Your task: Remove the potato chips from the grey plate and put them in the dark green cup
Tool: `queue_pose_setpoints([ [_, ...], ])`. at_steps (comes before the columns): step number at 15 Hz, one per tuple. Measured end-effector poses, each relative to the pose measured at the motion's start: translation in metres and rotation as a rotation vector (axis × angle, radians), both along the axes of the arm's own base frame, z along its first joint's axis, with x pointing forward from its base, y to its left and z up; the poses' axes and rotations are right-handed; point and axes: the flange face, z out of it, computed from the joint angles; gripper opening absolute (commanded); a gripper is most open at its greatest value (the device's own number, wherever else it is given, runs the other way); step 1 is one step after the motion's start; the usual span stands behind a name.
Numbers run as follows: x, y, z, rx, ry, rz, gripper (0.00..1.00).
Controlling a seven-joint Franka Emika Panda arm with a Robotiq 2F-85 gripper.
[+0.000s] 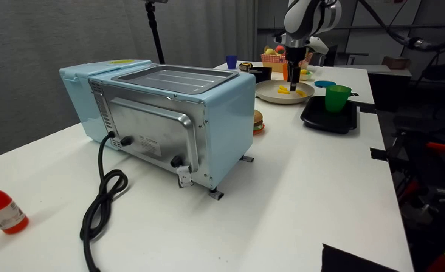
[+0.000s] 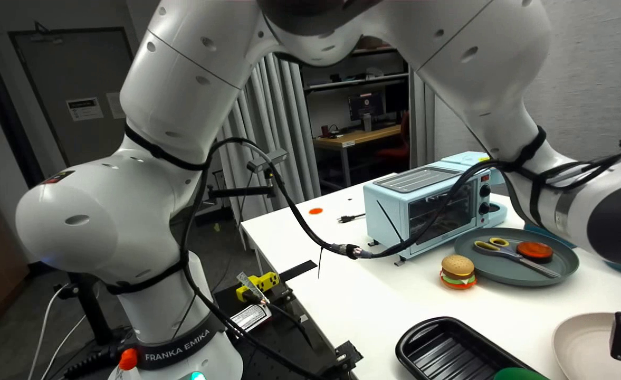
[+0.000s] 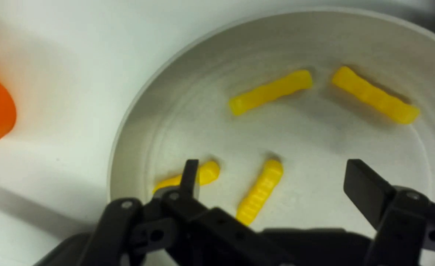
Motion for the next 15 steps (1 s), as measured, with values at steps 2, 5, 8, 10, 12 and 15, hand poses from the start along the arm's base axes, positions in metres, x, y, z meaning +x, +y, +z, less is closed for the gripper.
queue_pose_setpoints([
  [2, 0.004, -0.001, -0.015, -0.01, -0.012, -0.049, 1.0],
  [5, 0.016, 0.001, -0.026, -0.016, -0.026, -0.105, 1.0],
  [8, 0.027, 0.0, -0.023, -0.029, -0.048, -0.144, 1.0],
  [10, 0.032, -0.001, -0.022, -0.04, -0.059, -0.171, 1.0],
  [12, 0.035, -0.005, -0.021, -0.052, -0.068, -0.2, 1.0],
  [15, 0.033, -0.014, -0.021, -0.072, -0.071, -0.238, 1.0],
])
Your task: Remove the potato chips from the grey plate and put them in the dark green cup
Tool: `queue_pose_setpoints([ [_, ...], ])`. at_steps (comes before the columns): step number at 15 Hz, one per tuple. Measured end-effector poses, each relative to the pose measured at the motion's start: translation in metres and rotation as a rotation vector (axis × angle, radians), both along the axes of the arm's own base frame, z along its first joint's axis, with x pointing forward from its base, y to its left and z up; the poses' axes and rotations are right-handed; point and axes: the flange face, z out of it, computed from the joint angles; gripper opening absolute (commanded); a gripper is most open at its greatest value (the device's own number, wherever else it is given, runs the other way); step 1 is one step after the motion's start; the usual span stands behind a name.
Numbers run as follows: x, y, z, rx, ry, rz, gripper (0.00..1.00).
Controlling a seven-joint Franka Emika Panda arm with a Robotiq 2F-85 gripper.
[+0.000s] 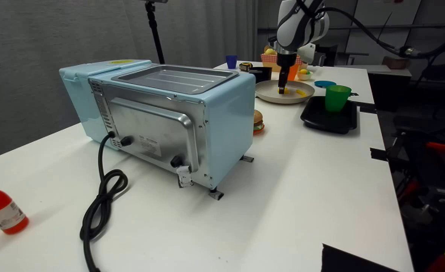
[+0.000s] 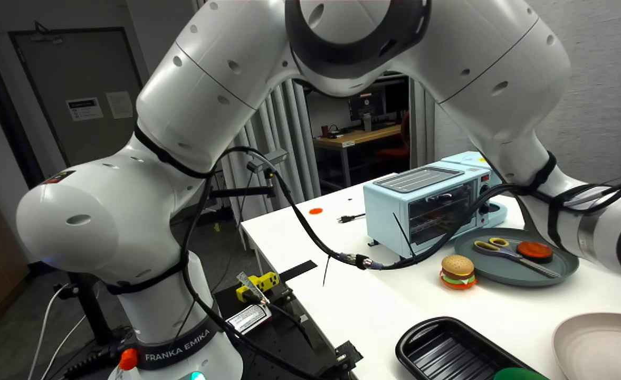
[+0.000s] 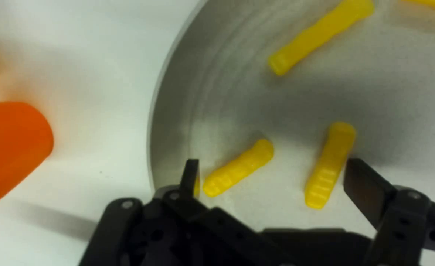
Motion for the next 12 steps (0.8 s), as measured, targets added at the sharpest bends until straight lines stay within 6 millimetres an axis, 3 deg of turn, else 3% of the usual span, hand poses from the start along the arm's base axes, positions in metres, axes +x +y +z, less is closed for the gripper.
queue_pose_setpoints([
  [6, -0.011, -0.014, -0.001, -0.021, 0.01, -0.057, 1.0],
  [12, -0.009, -0.008, -0.017, 0.009, 0.04, -0.059, 1.0],
])
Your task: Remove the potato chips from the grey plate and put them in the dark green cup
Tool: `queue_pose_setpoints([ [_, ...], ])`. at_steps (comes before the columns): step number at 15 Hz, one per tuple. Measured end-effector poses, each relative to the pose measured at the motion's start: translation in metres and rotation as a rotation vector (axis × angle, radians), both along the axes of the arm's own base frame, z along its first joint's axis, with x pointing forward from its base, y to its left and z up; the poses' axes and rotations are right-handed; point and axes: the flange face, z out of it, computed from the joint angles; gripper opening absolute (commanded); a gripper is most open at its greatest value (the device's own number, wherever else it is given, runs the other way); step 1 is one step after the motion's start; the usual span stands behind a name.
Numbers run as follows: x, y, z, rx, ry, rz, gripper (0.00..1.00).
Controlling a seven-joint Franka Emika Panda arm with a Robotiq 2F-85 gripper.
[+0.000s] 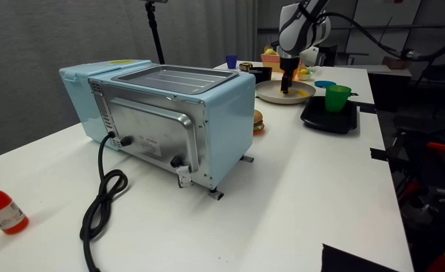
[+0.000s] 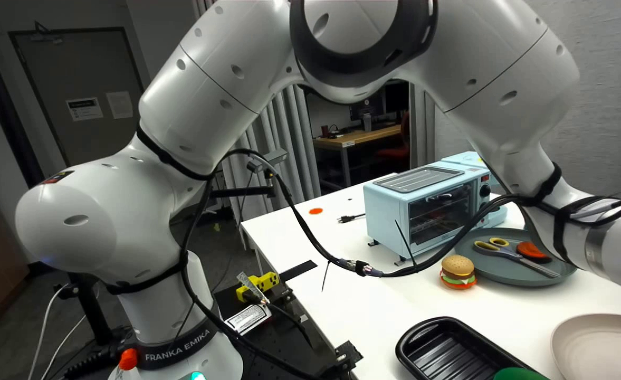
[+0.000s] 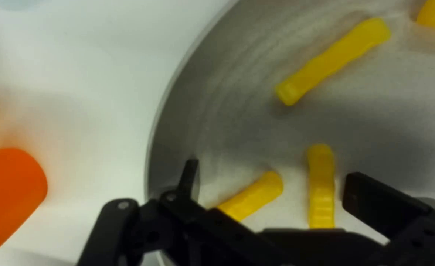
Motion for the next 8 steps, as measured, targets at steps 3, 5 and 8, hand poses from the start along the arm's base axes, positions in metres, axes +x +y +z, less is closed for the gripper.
queue_pose_setpoints([
  [3, 0.005, 0.003, -0.005, 0.018, 0.019, 0.001, 1.0],
  [5, 0.009, 0.005, -0.006, 0.028, 0.026, 0.004, 1.0],
  [8, 0.017, 0.007, -0.005, 0.033, 0.024, 0.01, 0.94],
])
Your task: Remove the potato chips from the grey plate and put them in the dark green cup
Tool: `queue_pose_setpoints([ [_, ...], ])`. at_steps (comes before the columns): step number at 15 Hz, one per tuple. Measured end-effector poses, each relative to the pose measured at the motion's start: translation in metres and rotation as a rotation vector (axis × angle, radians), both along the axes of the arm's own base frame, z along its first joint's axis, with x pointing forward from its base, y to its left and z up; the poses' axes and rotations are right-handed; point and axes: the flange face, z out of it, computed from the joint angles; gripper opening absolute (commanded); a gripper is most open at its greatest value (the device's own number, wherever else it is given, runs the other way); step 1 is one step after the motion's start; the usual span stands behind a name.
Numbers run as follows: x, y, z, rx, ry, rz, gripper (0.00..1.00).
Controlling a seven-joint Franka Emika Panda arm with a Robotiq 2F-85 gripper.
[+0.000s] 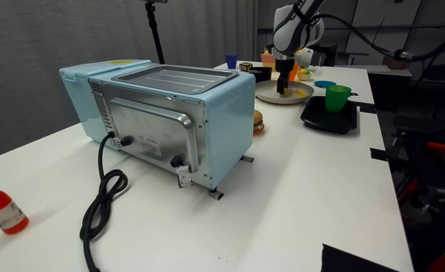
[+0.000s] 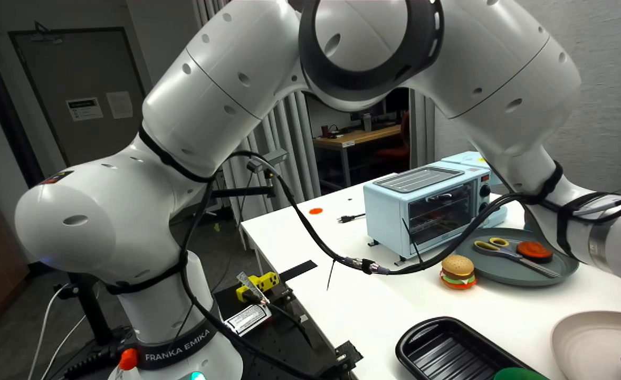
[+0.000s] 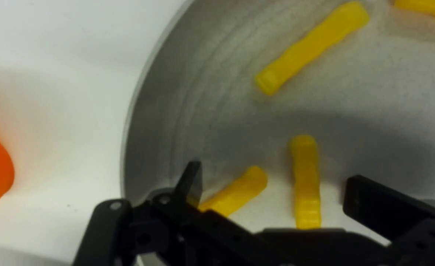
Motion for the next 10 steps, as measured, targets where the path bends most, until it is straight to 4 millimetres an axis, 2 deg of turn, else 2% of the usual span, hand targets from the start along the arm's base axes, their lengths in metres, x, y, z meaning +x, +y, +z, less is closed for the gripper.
queue_pose_setpoints([
  [1, 0.002, 0.0, 0.0, 0.001, -0.001, 0.002, 0.81],
  [10, 0.016, -0.004, 0.01, -0.008, -0.025, 0.01, 0.16],
])
